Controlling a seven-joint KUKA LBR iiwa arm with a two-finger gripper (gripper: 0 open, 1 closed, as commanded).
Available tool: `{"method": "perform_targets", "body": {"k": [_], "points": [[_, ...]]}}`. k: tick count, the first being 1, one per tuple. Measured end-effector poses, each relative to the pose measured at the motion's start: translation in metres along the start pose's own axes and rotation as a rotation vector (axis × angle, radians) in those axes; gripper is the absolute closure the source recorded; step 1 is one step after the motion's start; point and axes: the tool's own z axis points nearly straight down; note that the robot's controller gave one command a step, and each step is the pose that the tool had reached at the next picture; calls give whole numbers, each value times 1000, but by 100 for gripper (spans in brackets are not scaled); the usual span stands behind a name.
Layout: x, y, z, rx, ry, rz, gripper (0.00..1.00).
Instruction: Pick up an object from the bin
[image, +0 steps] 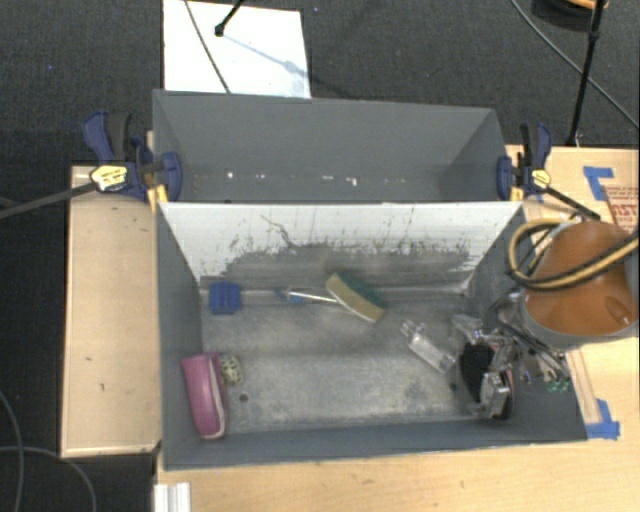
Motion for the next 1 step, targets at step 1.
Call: {"method": "perform_targets", "body": {"k": [1], "points": [[1,2,0,-3,7,-5,100]]}}
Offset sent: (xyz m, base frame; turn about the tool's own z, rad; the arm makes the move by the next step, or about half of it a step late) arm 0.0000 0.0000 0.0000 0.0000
